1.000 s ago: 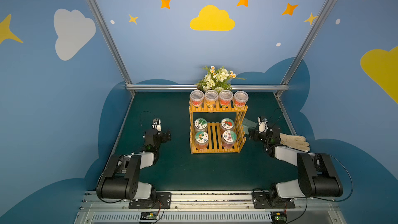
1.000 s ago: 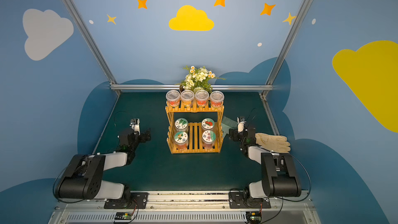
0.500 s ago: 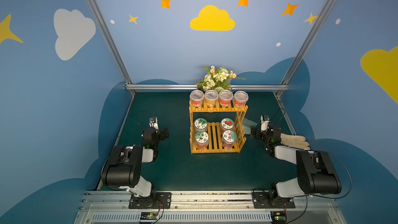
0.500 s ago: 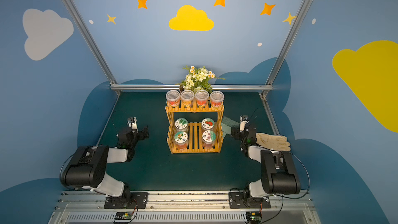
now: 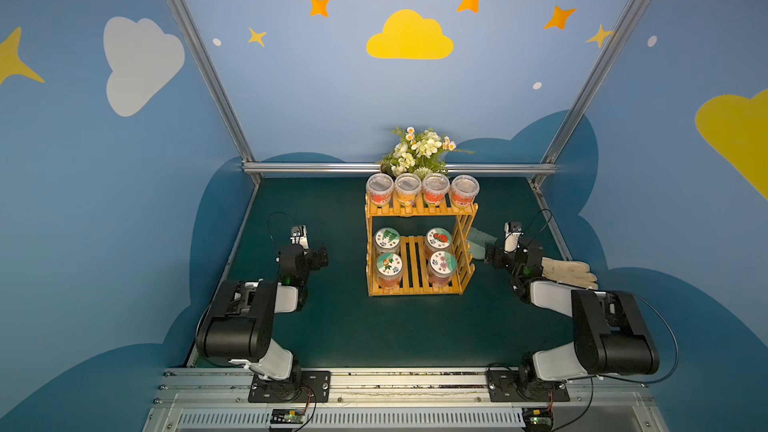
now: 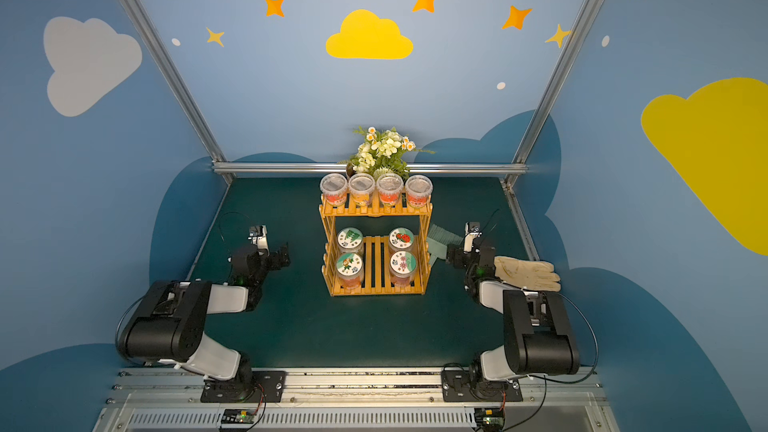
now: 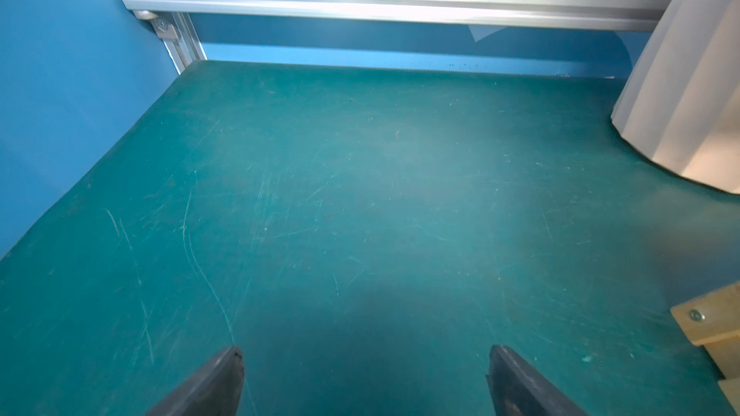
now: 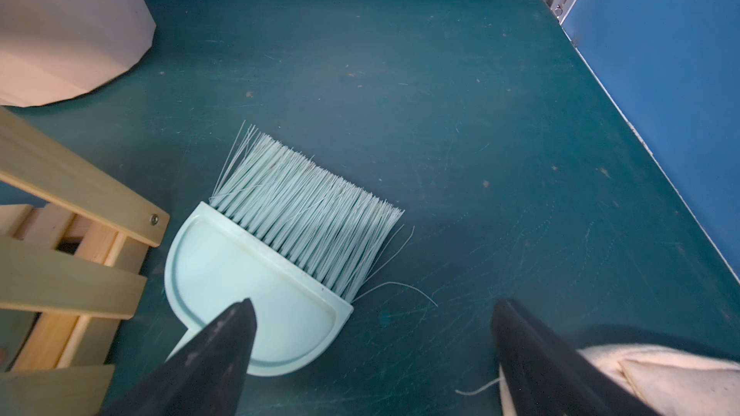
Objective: Place the seed container on the shelf
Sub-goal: Reset both arms
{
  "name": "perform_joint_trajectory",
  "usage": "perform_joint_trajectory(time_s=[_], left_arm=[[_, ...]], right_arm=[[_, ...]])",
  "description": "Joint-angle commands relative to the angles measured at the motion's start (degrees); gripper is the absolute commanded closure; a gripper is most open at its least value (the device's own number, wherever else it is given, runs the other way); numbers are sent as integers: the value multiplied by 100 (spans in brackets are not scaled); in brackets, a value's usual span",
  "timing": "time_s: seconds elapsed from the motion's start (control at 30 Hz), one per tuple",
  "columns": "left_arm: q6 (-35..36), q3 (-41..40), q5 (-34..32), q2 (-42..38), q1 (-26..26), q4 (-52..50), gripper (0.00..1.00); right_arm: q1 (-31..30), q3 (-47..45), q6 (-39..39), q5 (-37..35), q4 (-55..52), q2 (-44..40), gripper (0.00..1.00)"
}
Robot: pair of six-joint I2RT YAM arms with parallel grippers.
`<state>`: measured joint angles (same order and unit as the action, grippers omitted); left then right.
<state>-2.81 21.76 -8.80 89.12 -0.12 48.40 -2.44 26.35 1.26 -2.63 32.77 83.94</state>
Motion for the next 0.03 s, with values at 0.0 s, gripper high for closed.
perform_joint_trajectory(time_s=[0.0], left_arm=[[52, 40, -10, -98, 6, -44, 0]], right_arm=[[22, 16, -70, -66, 181, 25, 2]])
